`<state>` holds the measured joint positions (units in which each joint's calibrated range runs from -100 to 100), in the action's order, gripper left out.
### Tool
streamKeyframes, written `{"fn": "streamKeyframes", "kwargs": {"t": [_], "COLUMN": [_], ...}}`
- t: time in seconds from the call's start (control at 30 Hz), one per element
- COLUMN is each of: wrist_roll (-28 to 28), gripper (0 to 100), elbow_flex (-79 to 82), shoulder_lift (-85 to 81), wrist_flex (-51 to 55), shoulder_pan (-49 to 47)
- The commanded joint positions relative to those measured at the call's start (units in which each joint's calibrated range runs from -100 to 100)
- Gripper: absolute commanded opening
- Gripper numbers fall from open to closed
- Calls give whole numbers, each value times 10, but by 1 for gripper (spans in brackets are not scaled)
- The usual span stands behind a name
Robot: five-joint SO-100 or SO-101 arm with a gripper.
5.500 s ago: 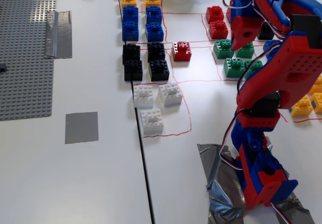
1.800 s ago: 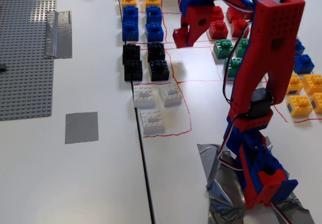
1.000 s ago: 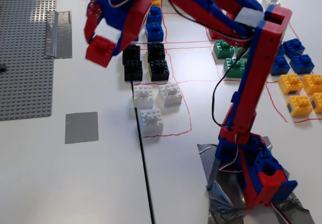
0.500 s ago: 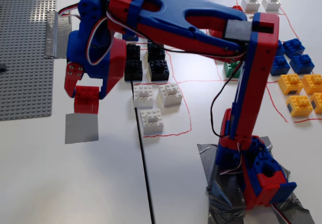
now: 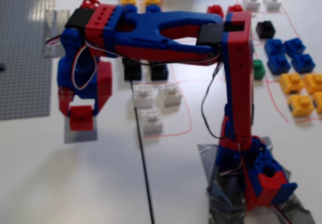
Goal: Grab the block and put it in the grey marker
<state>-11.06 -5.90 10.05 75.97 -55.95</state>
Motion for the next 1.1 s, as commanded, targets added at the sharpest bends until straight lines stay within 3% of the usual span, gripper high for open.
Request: {"fn": "streamKeyframes", "kwargs": {"t": [0.0, 0.3, 0.4, 0.63, 0.7, 0.87, 1.07], "wrist_roll": [-5, -4, 0, 10, 10, 25, 29], "gripper": [0, 1, 13, 27, 25, 1, 0], "elbow_flex": [-20, -18, -15, -22, -30, -112, -185], "shoulder_lift": [-15, 12, 12, 12, 12, 5, -18], "wrist_flex": [-10, -22, -14, -5, 3, 49, 91], "shoulder_pan": [9, 21, 21, 27, 27, 26, 42]}}
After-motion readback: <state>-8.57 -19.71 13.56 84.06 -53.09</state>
